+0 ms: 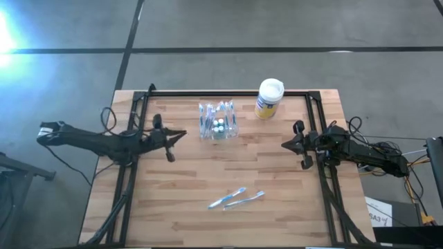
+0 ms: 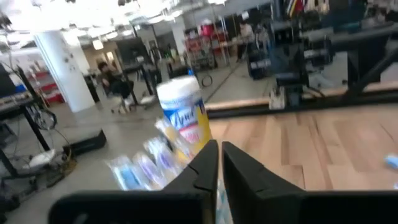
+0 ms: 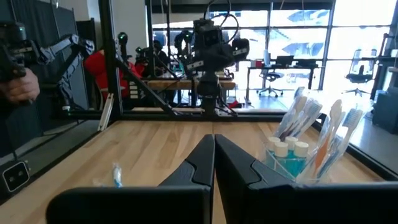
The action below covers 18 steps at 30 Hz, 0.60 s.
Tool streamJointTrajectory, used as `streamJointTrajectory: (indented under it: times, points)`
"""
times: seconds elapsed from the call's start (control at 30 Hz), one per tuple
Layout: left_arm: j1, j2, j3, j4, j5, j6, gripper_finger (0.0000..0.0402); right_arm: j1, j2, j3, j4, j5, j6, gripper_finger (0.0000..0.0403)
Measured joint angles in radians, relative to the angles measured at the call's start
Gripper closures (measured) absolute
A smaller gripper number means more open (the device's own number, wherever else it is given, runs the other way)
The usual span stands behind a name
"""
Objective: Pick & Place toothbrushing station
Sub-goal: Put the blue toothbrush into the transparent organizer
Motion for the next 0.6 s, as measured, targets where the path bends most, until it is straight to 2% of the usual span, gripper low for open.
streamJointTrajectory:
  times: [0.1, 0.17, 0.43, 0.6]
  points:
    - [0.0, -0.081, 0.006, -0.017, 0.014, 0.046, 0.0395, 0.0, 0.0, 0.0, -0.003, 0.0, 0.0, 0.0394]
    - [0.0, -0.13, 0.006, -0.016, 0.068, 0.083, 0.0396, 0.0, 0.0, 0.0, -0.015, 0.0, 0.0, 0.0394]
    - [0.002, -0.219, 0.002, -0.021, 0.493, 0.19, 0.0398, 0.0, 0.015, 0.0, -0.082, 0.002, -0.023, 0.0394]
    - [0.02, -0.24, 0.004, -0.058, 0.502, 0.226, 0.0397, 0.0, 0.029, 0.0, -0.079, 0.002, -0.01, 0.0394]
